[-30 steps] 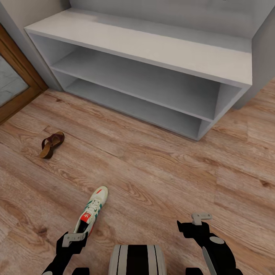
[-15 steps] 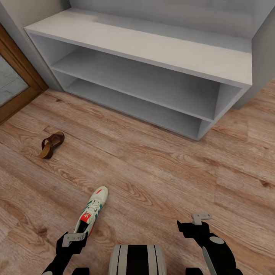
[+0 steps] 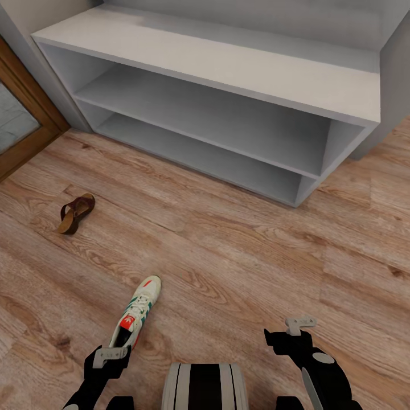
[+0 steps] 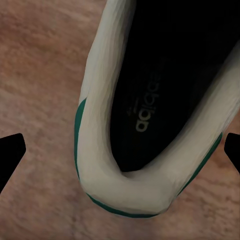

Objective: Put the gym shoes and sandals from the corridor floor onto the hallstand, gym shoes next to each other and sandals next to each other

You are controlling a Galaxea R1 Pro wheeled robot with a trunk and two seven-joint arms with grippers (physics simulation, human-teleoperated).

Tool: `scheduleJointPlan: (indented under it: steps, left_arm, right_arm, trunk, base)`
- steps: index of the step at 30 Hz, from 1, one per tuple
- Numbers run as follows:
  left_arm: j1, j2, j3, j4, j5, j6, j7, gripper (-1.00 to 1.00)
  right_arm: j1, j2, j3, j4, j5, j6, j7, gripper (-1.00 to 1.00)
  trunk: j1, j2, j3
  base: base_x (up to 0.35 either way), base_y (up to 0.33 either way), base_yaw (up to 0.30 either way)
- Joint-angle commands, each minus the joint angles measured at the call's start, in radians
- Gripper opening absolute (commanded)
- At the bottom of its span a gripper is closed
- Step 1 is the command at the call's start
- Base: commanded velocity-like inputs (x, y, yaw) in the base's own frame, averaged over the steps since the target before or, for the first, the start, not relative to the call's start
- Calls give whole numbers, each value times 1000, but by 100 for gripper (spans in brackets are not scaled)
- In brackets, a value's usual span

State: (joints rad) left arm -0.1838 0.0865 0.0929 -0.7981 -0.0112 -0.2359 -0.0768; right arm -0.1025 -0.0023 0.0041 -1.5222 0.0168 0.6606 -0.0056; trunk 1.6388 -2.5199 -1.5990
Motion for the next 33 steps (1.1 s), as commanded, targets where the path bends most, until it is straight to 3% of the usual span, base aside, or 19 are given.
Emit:
scheduleJointPlan:
  steps: [1, 10, 18, 33]
  left_arm:
    - [0, -1, 4, 0, -1, -3, -8, 100]
    - [0, -1, 4, 0, -1, -3, -8, 100]
    - [0, -1, 5, 0, -1, -3, -8, 100]
    - [0, -1, 5, 2, -1, -3, -8, 100]
  right_arm:
    - [0, 0, 0, -1, 2, 5, -1, 100]
    - [0, 0, 0, -1, 2, 5, -1, 100]
    - [0, 0, 0, -1, 2, 5, -1, 100]
    - [0, 0, 0, -2, 2, 5, -1, 100]
  trunk:
    - [0, 0, 0]
    - [0, 0, 0]
    - [0, 0, -2]
    - [0, 0, -3]
  base:
    - [0, 0, 0]
    - [0, 0, -14]
    - [0, 0, -202]
    - [0, 0, -12]
